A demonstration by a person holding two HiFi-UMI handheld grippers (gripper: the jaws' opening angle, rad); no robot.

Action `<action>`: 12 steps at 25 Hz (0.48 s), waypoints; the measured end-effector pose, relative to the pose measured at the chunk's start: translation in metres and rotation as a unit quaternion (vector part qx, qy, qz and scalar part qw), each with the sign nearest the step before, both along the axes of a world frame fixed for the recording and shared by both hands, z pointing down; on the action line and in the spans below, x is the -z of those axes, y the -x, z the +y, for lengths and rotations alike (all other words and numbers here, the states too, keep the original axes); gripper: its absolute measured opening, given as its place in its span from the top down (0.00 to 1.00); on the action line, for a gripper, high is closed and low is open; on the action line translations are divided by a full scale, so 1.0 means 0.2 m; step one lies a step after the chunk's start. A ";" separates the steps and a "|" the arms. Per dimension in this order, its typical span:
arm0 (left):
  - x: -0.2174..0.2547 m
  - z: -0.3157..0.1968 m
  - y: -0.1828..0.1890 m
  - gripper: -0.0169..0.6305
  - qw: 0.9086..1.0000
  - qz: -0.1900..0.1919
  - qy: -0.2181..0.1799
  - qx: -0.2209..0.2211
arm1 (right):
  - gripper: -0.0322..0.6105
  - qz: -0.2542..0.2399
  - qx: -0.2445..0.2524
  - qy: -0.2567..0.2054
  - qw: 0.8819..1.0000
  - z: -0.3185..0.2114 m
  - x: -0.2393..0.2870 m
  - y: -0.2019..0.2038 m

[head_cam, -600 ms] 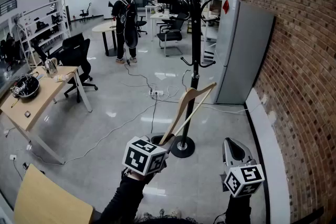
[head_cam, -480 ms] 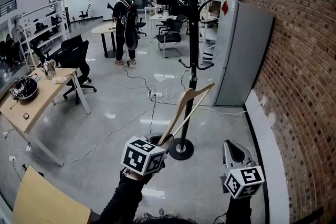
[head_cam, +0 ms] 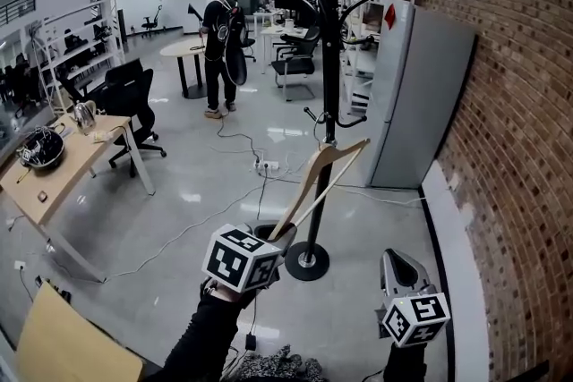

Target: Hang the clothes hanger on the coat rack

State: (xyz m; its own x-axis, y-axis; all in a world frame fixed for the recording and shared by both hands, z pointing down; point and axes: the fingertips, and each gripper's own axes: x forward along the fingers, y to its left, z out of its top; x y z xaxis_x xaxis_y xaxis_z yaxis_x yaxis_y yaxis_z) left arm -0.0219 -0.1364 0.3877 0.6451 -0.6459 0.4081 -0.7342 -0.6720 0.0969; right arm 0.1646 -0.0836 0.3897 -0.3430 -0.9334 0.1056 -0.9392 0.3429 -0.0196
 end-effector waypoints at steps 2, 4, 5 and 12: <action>0.01 -0.06 -0.01 0.97 1.000 -0.001 0.001 0.001 | 0.94 -0.001 0.004 0.008 1.000 -0.04 -0.03 0.00; 0.01 -0.11 -0.01 0.97 1.000 -0.002 0.001 0.000 | 0.94 -0.001 0.005 0.014 1.000 -0.09 -0.06 -0.01; 0.02 -0.14 -0.01 0.97 1.000 -0.003 0.000 -0.001 | 0.94 -0.001 0.003 0.016 1.000 -0.11 -0.07 -0.03; 0.10 -0.42 -0.05 0.97 1.000 0.004 -0.010 -0.007 | 0.94 0.002 -0.018 0.009 1.000 -0.32 -0.04 -0.14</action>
State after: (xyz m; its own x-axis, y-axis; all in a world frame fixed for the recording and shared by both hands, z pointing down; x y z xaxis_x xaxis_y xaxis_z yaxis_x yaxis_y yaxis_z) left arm -0.0115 -0.2207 0.3682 0.6576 -0.6438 0.3912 -0.7234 -0.6847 0.0890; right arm 0.1918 -0.1475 0.3982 -0.3081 -0.9432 0.1244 -0.9512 0.3079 -0.0214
